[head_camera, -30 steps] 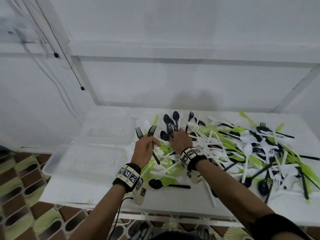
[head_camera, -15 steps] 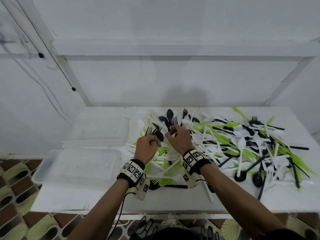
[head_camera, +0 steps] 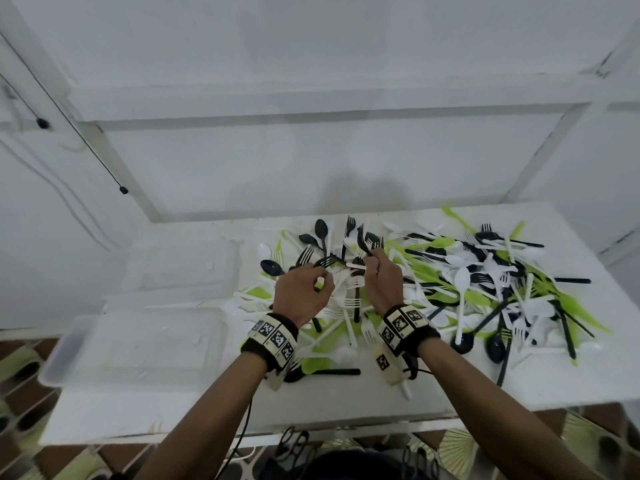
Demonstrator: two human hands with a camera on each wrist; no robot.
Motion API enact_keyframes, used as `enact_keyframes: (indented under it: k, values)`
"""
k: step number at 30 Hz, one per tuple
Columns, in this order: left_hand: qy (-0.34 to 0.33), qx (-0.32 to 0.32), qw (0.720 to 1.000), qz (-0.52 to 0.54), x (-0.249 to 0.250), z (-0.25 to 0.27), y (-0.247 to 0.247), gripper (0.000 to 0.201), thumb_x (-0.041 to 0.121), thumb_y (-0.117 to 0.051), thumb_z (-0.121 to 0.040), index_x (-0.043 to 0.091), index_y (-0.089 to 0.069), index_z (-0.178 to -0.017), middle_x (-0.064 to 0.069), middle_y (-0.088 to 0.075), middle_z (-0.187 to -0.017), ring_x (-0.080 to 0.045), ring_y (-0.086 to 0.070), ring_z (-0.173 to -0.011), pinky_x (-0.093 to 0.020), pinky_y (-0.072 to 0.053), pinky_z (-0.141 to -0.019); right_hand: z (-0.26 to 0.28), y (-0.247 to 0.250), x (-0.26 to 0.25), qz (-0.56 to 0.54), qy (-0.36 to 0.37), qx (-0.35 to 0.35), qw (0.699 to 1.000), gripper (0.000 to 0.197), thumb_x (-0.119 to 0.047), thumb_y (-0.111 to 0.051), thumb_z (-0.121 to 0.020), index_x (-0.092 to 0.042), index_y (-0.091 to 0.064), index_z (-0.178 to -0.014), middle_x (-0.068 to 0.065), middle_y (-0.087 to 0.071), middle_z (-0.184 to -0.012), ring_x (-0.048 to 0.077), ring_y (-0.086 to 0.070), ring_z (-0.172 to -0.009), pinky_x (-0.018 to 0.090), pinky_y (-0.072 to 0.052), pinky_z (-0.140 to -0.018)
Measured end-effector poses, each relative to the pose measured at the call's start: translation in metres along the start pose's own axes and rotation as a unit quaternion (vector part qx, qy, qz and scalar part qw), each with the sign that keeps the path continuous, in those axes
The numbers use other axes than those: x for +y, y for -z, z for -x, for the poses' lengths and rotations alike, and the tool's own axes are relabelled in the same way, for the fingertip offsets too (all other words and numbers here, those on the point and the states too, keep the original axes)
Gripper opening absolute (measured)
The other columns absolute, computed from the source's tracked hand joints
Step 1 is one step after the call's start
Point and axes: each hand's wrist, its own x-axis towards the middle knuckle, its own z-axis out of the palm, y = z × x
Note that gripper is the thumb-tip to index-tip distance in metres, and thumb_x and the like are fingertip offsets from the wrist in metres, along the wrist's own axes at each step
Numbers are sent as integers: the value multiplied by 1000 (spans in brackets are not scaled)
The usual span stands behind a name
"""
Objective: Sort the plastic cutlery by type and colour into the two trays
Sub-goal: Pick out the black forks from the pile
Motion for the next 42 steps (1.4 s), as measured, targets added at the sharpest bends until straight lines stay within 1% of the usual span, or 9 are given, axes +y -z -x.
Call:
enact_keyframes:
  k: [4,8,13,16,21,25,31,36,42]
  values:
    - [-85,-14,990,-114,3,-6,-11,41,46,-50,-94,24,-70,-66,7,-54,-60,-16,-55,-52,-24,-24,-49,-4,8,13,35,-16,1,999,32,-27,-39,-105,-9,-52,-81,3,-50,-61,19,-43,-55,34,-25,-53]
    - [-107,-35,979,-171,7,-9,-14,53,53,-45,-97,23,-66,-59,7,-51,-53,-16,-53,-46,-23,-23,-48,-15,8,20,54,-3,-22,998,37,-32,-43,-108,-7,-62,-90,8,-66,-74,25,-59,-65,37,-40,-59]
    - [-69,-49,983,-161,0,-12,-17,25,46,-62,-95,27,-77,-90,6,-68,-76,-20,-66,-65,-28,-39,-50,-35,6,11,21,-29,-67,997,33,-28,-47,-107,-3,-59,-90,13,-63,-72,29,-63,-57,36,-49,-49]
    - [-34,-58,985,-159,-5,-24,-21,19,29,-61,-96,24,-74,-109,1,-71,-96,-29,-70,-81,-35,-50,-61,-42,3,11,37,-28,-80,996,31,-28,-53,-105,-3,-59,-86,13,-65,-69,32,-62,-67,42,-47,-64]
    - [9,-81,985,-153,5,-65,-32,22,22,-54,-99,20,-73,-109,-4,-70,-99,-33,-67,-88,-39,-52,-68,-34,15,15,-24,-50,-85,995,22,-22,-52,-104,-8,-60,-90,14,-66,-68,24,-67,-51,44,-55,-54]
    - [21,-94,981,-166,17,-108,-48,26,24,-50,-101,17,-73,-111,-8,-69,-105,-32,-67,-95,-38,-51,-77,-34,37,24,-60,-88,-97,990,20,-13,-48,-106,-6,-65,-111,9,-72,-95,20,-70,-51,27,-54,-48]
    - [19,-159,949,-272,23,-163,-81,28,27,-44,-104,13,-67,-112,-8,-65,-119,-33,-66,-105,-39,-49,-83,-40,65,42,-34,-90,-78,992,24,-12,-47,-104,-16,-71,-105,3,-70,-84,18,-62,-43,36,-57,-51]
    - [9,-205,919,-336,25,-193,-101,32,30,-46,-103,11,-69,-115,-10,-65,-120,-31,-67,-105,-37,-51,-81,-42,78,62,-16,-93,-63,994,23,-12,-49,-103,-20,-71,-105,4,-68,-79,11,-55,-41,22,-46,-49]
    - [47,-233,905,-353,20,-197,-115,29,25,-48,-103,10,-67,-117,-10,-68,-120,-30,-67,-109,-37,-52,-83,-39,84,79,-19,-98,-71,992,23,-12,-52,-101,-25,-71,-100,-5,-68,-83,16,-57,-52,34,-55,-59]
